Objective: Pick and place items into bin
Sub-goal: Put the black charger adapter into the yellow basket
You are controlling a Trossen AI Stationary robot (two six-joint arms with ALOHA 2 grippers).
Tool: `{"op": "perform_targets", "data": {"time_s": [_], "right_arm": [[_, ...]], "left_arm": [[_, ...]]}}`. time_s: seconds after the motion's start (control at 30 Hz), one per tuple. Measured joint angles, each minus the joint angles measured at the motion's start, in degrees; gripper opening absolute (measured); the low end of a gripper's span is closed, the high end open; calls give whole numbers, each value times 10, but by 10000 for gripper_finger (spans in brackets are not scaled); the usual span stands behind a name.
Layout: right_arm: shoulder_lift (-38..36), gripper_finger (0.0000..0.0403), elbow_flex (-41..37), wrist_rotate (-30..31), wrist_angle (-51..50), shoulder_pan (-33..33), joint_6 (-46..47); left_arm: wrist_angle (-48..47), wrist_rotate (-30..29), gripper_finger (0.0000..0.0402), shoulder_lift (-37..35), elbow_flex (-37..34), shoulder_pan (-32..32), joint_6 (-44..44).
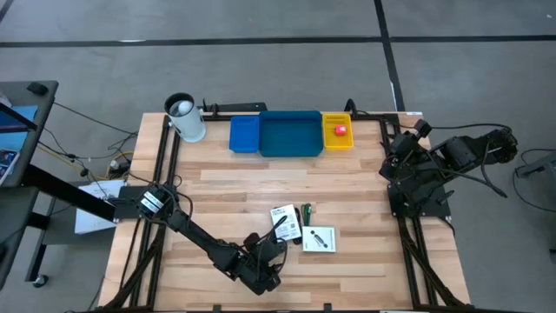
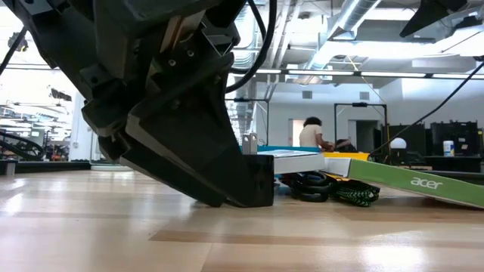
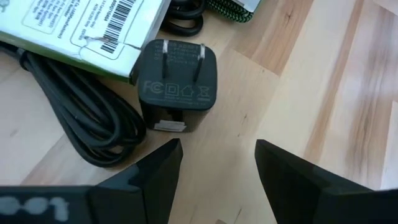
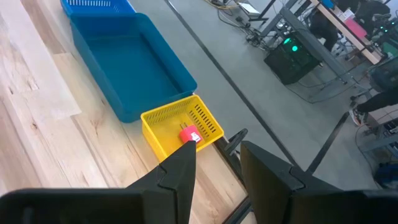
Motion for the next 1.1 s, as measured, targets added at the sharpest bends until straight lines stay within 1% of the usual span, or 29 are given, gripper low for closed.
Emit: {"op": "perform_targets", "data": {"time_s": [0.4, 1.1], "right_arm": [[0, 120, 0, 0, 0, 0, 0], [0, 120, 0, 0, 5, 0, 0]], "left_arm": [[-10, -33, 206, 0, -1, 2, 0], [-19, -60, 206, 1, -2, 3, 1]]}}
